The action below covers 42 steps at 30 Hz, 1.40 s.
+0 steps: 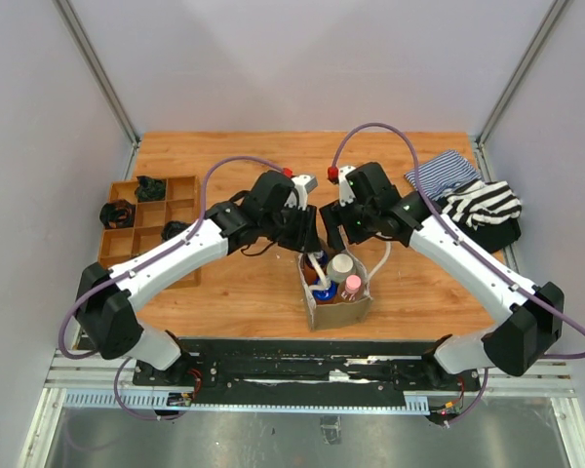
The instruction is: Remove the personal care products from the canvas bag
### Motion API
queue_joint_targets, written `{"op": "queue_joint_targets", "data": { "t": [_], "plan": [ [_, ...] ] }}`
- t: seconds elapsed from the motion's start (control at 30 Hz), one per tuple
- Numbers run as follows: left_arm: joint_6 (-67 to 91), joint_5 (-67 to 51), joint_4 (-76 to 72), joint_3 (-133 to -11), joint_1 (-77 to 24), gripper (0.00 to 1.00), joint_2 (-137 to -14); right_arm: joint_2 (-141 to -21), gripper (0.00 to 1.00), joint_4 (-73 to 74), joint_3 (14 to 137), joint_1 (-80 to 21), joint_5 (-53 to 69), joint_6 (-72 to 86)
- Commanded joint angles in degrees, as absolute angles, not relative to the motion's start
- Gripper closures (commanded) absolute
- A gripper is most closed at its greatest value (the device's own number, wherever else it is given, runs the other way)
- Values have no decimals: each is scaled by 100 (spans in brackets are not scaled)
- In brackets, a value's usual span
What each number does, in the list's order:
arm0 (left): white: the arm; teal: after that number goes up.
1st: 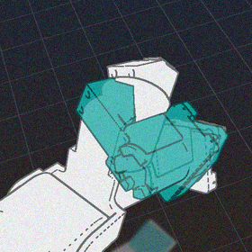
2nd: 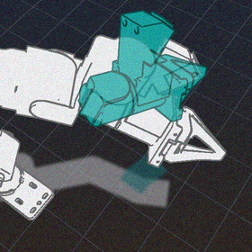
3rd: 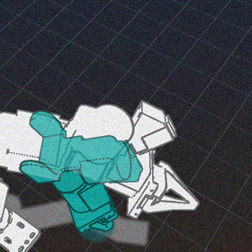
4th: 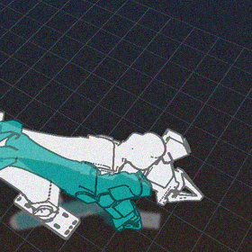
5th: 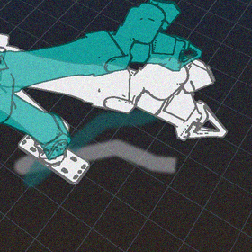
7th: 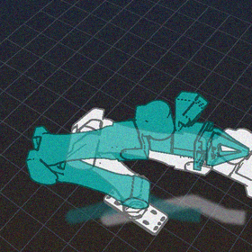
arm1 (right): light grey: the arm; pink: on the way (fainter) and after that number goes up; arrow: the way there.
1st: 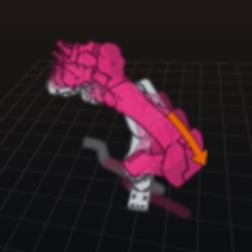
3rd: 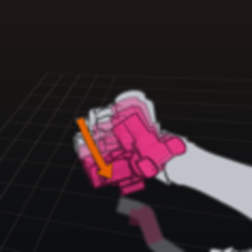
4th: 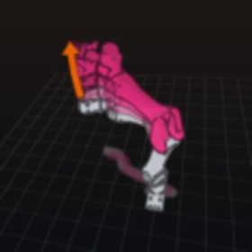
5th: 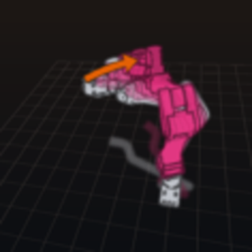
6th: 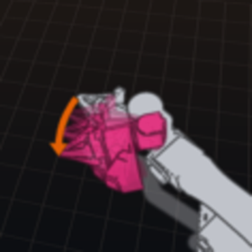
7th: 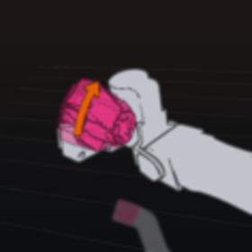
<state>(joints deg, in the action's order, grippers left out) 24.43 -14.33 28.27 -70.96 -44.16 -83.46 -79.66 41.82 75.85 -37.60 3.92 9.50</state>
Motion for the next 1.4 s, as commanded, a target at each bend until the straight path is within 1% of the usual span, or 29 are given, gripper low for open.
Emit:
{"op": "queue_joint_targets", "data": {
  "t": [0.0, 0.2, 0.37, 0.5, 0.6, 0.73, 0.9, 1.07, 1.37],
  "plan": [
    [2161, -924, 3253, -7675, -4719, 59, -8659, -8012, 23, 4161, 7383, -3910, 527, 1190],
    [1915, -128, 3701, -8177, -5055, 59, -8867, -7882, 25, 4224, 7303, -3947, 481, 1225],
    [1959, 450, 3728, -8283, -5062, 59, -8607, -7426, 27, 4434, 7337, -4331, -64, 1166],
    [1907, 286, 3845, -8647, -5067, 59, -8815, -7215, 26, 4665, 7501, -4686, -672, 1142],
    [1905, 336, 4089, -8835, -5108, 59, -9140, -7124, 26, 4776, 7599, -4773, -871, 1180],
    [2014, 533, 4213, -8762, -5137, 59, -9289, -6948, 26, 4876, 7638, -4824, -1036, 1209],
    [2089, 538, 4340, -8702, -5148, 59, -9440, -6792, 26, 4887, 7718, -4835, -952, 1199],
    [2161, 641, 4482, -8743, -5185, 59, -9469, -6875, 27, 4887, 7685, -4847, -780, 1210],
    [2291, 707, 4915, -9069, -5331, 59, -9464, -6936, 27, 4788, 7563, -4852, -650, 1230]
  ]
}}
